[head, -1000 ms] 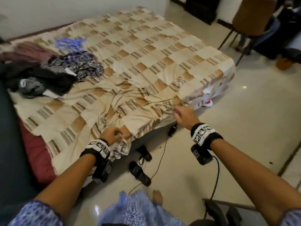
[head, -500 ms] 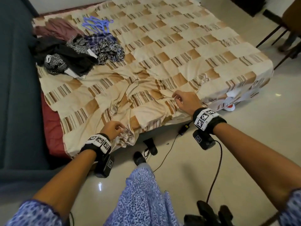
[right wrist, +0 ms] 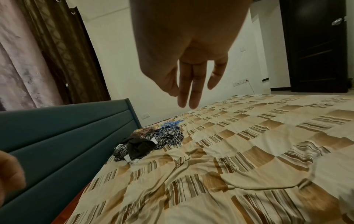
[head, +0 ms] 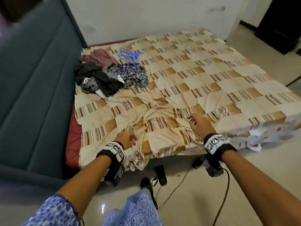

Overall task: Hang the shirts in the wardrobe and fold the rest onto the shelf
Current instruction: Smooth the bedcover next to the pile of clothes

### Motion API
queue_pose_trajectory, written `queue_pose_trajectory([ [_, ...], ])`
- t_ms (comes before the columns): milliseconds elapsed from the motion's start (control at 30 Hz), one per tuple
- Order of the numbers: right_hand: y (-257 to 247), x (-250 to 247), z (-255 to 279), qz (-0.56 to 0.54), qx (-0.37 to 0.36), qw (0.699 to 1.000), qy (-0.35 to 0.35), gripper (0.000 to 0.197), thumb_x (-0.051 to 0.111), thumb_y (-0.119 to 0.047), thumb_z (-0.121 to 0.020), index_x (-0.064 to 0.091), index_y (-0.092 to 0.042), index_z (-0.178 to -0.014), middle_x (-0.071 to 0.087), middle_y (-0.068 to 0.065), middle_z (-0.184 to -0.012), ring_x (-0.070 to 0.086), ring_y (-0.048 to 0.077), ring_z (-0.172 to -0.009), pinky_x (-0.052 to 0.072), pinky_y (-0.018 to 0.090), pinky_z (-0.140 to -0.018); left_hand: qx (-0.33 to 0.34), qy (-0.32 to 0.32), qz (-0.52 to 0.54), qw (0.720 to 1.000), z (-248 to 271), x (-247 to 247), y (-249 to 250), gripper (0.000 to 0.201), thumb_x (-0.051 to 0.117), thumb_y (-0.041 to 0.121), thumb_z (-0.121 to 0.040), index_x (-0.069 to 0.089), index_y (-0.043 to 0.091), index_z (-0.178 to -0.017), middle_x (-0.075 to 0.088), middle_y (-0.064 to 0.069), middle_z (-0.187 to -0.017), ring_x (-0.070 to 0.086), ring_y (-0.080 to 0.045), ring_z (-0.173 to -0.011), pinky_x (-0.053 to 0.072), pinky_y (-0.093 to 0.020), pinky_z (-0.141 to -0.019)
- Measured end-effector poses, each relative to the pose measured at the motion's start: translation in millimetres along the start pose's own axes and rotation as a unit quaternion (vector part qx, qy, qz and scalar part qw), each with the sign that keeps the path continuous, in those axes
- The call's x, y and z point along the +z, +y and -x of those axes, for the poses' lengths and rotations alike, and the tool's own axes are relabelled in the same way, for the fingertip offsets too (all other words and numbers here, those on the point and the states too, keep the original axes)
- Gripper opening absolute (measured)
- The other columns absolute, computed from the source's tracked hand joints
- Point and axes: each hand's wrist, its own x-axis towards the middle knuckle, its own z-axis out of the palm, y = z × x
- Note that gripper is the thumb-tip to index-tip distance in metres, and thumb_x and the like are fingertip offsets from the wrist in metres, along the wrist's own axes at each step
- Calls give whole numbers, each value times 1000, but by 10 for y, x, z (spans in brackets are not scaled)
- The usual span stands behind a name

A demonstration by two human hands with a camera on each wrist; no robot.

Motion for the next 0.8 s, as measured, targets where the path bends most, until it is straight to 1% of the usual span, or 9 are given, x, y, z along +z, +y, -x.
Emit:
queue_pose_trajectory([
  [67, 28, 32, -57, -3, 4, 1000, -3, 20, 54, -5, -87, 64, -10, -104, 69, 11, -92, 64, 30, -85, 49, 48, -85, -8, -10, -20, 1000, -17, -38, 42, 19, 52, 2, -89, 66, 7, -100, 71, -5, -84, 65, -15, -70, 55, -31, -76],
  [167, 18, 79, -135, -9, -3, 1000, 0, 20, 54, -5, -86, 64, -11, -102, 70, 11, -90, 65, 30, -84, 50, 42, -81, -11, -15, -52, 998, -39, -148, 120, 23, 48, 2, -90, 66, 7, -103, 72, -7, -91, 65, -17, -76, 55, -33, -79],
  [300, -87, 74, -226, -30, -1, 999, -11, 21, 54, -4, -86, 64, -8, -104, 70, 12, -93, 64, 30, -88, 49, 39, -83, -21, -16, -86, 996, -27, -376, 183, 20, 50, 6, -92, 65, 6, -105, 69, -8, -100, 57, -13, -76, 47, -24, -73],
  [433, -172, 48, -414, -42, -11, 999, 2, 22, 53, -5, -86, 64, -10, -105, 71, 10, -90, 64, 30, -87, 46, 34, -78, -45, 15, -99, 994, -90, -700, 175, 19, 55, 10, -91, 65, 7, -106, 69, -11, -102, 60, -17, -79, 51, -29, -82],
  [533, -259, 74, -563, -49, -5, 999, 12, 22, 52, -7, -86, 63, -13, -104, 71, 8, -91, 64, 28, -88, 40, 31, -74, -51, 23, -101, 993, -146, -859, 159, 17, 57, 10, -90, 65, 8, -105, 70, -10, -99, 66, -19, -81, 52, -27, -76],
  [600, -345, 121, -638, -59, -6, 998, 9, 22, 51, -7, -86, 63, -13, -104, 71, 10, -91, 64, 31, -89, 46, 34, -79, -56, 25, -110, 992, -156, -921, 162, 18, 59, 11, -89, 65, 7, -105, 70, -10, -100, 66, -19, -81, 50, -26, -73],
  [667, -445, 171, -717, -58, -13, 998, -2, 23, 50, -9, -86, 63, -13, -105, 70, 11, -94, 63, 32, -91, 47, 39, -83, -63, 28, -113, 991, -180, -974, 151, 19, 59, 10, -88, 64, 8, -106, 69, -10, -104, 66, -20, -85, 51, -28, -78],
  [733, -546, 228, -797, -49, -27, 998, -3, 23, 51, -9, -86, 63, -14, -106, 70, 10, -97, 63, 30, -94, 46, 37, -85, -69, 38, -113, 990, -205, -1033, 131, 20, 60, 11, -88, 65, 8, -108, 66, -10, -108, 65, -23, -92, 51, -31, -86],
  [800, -638, 285, -870, -39, -42, 998, 7, 23, 53, -8, -85, 64, -13, -104, 70, 10, -96, 63, 31, -94, 44, 36, -84, -72, 39, -111, 990, -228, -1070, 90, 21, 61, 11, -88, 65, 8, -109, 65, -11, -110, 64, -24, -98, 50, -31, -88],
])
